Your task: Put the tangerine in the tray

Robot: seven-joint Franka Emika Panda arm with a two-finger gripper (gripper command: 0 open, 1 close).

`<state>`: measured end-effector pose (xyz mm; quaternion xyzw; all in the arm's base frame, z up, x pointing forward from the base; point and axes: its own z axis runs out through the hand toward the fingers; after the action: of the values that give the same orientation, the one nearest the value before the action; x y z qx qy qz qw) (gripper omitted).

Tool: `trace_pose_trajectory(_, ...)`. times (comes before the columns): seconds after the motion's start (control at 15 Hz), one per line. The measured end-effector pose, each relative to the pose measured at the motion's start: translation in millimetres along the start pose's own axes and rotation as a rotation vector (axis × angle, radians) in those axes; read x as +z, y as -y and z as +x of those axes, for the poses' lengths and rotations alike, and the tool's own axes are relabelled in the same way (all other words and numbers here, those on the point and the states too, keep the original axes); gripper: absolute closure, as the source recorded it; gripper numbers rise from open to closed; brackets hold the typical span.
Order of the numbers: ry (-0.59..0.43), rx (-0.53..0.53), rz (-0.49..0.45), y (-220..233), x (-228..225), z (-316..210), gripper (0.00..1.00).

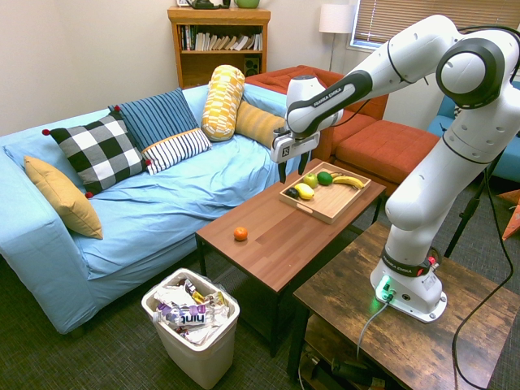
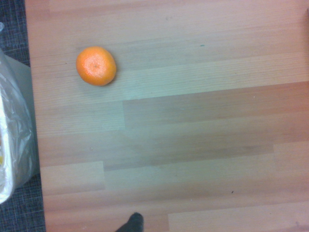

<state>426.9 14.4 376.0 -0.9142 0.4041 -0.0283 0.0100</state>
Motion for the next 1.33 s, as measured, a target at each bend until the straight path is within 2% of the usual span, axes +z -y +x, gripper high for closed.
trace_pose_trajectory(0.2,0.001,-0.006,0.000,4,0,3,0.00)
trace_pose_trajectory(0.47,-0.014,-0.016,0.019,46,3,41,0.00)
trace_pose_trajectory(0.73,0.033,-0.046,0.030,95,43,54,0.00)
trace_pose_trajectory(1.0,0.074,-0.107,0.032,138,86,30,0.00)
trace_pose_trajectory(1.33,0.098,-0.141,-0.012,174,168,2,0.00)
